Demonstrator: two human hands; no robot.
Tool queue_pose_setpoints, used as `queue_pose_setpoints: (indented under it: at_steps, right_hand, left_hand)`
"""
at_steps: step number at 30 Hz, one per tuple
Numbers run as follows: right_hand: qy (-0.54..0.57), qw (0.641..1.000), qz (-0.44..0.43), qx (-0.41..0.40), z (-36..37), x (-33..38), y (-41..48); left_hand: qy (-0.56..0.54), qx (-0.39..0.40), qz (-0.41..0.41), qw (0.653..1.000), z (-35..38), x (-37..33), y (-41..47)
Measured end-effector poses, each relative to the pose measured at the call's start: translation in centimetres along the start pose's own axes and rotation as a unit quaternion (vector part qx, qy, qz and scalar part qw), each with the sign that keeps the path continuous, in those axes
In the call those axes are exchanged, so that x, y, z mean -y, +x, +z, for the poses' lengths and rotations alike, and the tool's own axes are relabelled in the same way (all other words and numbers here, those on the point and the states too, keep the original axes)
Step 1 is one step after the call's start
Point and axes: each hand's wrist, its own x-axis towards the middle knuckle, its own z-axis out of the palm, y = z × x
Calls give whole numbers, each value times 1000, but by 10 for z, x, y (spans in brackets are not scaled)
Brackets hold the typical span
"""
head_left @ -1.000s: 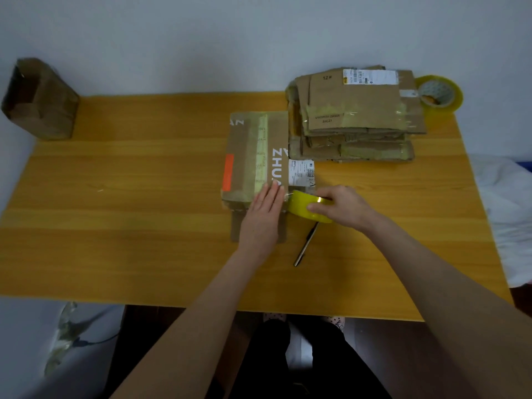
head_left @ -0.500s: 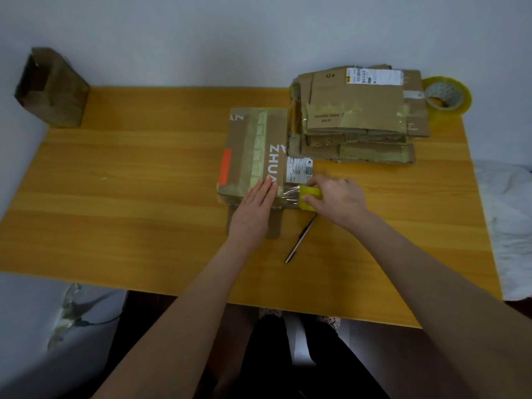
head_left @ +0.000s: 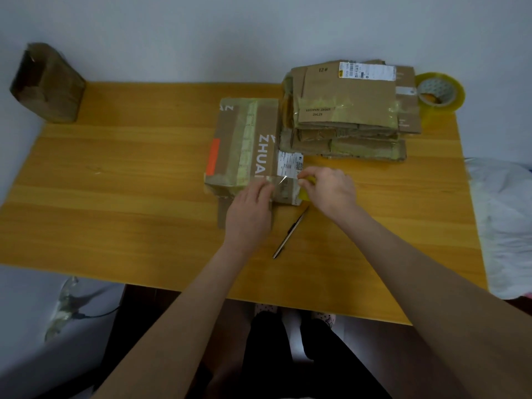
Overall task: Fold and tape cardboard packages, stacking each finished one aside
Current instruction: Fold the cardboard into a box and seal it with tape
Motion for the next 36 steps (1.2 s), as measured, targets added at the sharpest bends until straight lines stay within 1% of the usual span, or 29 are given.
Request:
queue_pose_setpoints:
  at_steps: [1,2,3,5,6,8,12,15,16,20,22,25,29,32,36]
  right_hand:
    - [13,1000,8,-7,-1,0,1]
    - [26,1000,13,-12,-2,1,1]
    - [38,999,16,-15,-2,1,2]
    - [46,999,18,-18,-2,0,4]
    - [43,999,17,-18,-2,0,5]
    - [35,999,14,-18,-1,-2,7]
    - [35,999,13,-21,2,-3,9]
    - [52,998,23,-27,3,-3,11]
    - [52,998,25,-28,3,-3,11]
    - [36,999,17,-17,3,-2,8]
    - [26,1000,11,-9,3,-1,6]
    - [11,1000,16,0,3,0,2]
    - [-3,1000,10,-3,4,3,2]
    - [-10,1000,-2,-7,5,6,2]
    - [-18,1000,-8,-8,6,7,2]
  left_hand:
    - [-1,-17,33,999,5,-9,-7]
    - [-1,4,46,999,9,-20,-13]
    - [-6,64,22,998,15,-30,-17]
    - [7,194,-77,978,36,-43,-19]
    - [9,230,-114,966,46,-46,-19]
    - [8,259,-159,953,59,-47,-16]
    - [11,247,-192,950,62,-40,-14]
    - [-52,215,-219,950,44,-39,-26]
    - [-76,196,-226,951,35,-39,-33]
    - [-134,61,-238,960,-6,-45,-48]
    - [-144,23,-240,960,-19,-49,-41]
    - [-118,27,-234,965,-24,-55,-24]
    - [-67,83,-253,962,-19,-53,-15]
    - [-53,85,-259,961,-20,-53,-13]
    - [-36,83,-246,965,-19,-52,-8]
